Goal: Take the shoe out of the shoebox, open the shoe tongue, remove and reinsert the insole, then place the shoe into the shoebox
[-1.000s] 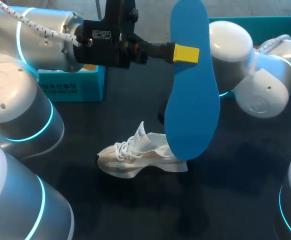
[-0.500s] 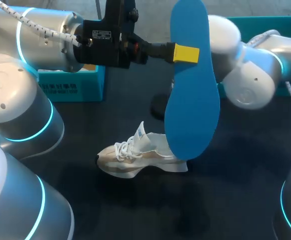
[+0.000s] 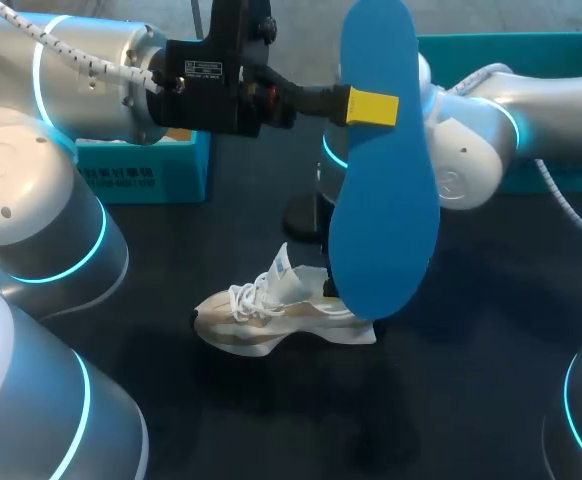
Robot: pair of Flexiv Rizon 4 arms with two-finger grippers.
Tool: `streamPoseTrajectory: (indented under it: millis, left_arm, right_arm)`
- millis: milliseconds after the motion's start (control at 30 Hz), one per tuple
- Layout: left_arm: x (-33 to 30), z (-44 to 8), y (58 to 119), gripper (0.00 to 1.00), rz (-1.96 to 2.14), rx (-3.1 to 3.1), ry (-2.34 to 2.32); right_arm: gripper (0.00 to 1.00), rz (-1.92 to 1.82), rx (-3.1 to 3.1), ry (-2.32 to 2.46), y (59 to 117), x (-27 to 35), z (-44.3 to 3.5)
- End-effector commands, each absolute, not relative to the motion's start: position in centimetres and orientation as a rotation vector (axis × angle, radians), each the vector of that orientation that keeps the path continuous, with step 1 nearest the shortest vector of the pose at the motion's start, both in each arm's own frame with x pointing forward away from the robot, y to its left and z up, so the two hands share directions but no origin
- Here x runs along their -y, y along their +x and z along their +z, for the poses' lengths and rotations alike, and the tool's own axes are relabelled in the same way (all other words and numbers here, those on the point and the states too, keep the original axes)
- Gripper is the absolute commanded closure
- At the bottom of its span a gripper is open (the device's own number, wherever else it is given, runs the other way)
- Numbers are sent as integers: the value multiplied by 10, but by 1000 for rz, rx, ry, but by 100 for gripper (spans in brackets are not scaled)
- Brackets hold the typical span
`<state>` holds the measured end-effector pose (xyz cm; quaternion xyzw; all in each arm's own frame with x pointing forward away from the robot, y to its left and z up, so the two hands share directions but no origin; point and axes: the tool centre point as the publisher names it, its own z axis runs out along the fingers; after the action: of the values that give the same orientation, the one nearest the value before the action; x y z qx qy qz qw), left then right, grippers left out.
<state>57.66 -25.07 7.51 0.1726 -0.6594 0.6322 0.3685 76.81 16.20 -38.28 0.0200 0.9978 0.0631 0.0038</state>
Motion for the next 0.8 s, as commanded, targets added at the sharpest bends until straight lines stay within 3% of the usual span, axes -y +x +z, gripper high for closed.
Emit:
streamPoseTrajectory:
  millis: [33, 133, 167, 200, 367, 800]
  left_arm:
    - [251, 73, 575, 100, 1625, 1692, 445]
    - [251, 73, 575, 100, 1625, 1692, 445]
    - [251, 73, 575, 100, 1625, 1692, 445]
    - [251, 73, 575, 100, 1625, 1692, 445]
    - [251, 73, 575, 100, 1625, 1692, 445]
    - [251, 73, 575, 100, 1625, 1692, 445]
  right_arm:
    - [16, 192, -3138, 61, 768, -167, -390]
    - [33, 193, -3144, 58, 766, -169, -392]
    - [51, 190, -3145, 57, 765, -169, -392]
    - [56, 188, -3146, 58, 765, -169, -393]
    - [100, 170, -3159, 70, 762, -166, -397]
    - [100, 143, -3175, 171, 753, -162, -390]
